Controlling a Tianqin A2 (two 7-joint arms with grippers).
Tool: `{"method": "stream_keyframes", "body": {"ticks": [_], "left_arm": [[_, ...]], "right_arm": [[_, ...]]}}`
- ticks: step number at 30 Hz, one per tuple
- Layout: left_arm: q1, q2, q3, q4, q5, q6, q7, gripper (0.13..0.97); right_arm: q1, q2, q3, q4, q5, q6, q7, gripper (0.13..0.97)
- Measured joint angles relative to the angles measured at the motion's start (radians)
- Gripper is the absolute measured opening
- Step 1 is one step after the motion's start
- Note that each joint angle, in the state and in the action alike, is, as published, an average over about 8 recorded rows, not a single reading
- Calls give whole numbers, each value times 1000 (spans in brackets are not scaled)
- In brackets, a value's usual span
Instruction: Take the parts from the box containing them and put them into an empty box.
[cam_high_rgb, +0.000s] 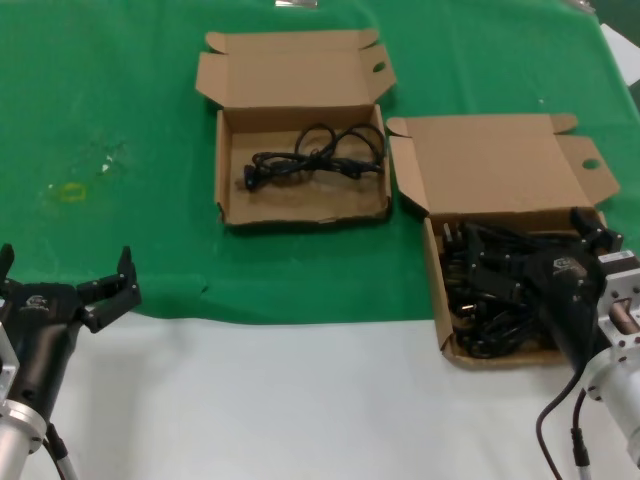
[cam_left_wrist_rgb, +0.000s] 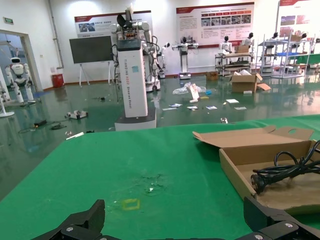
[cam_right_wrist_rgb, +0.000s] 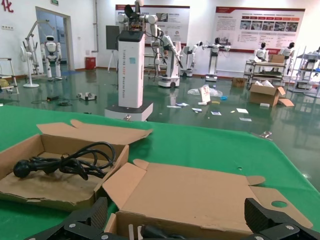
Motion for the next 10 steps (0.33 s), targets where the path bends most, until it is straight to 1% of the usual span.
{"method": "stream_keyframes", "body": {"ticks": [10], "left_arm": [[0,0,0,0,0,0,0,966]], "right_arm": [[0,0,0,0,0,0,0,966]]}}
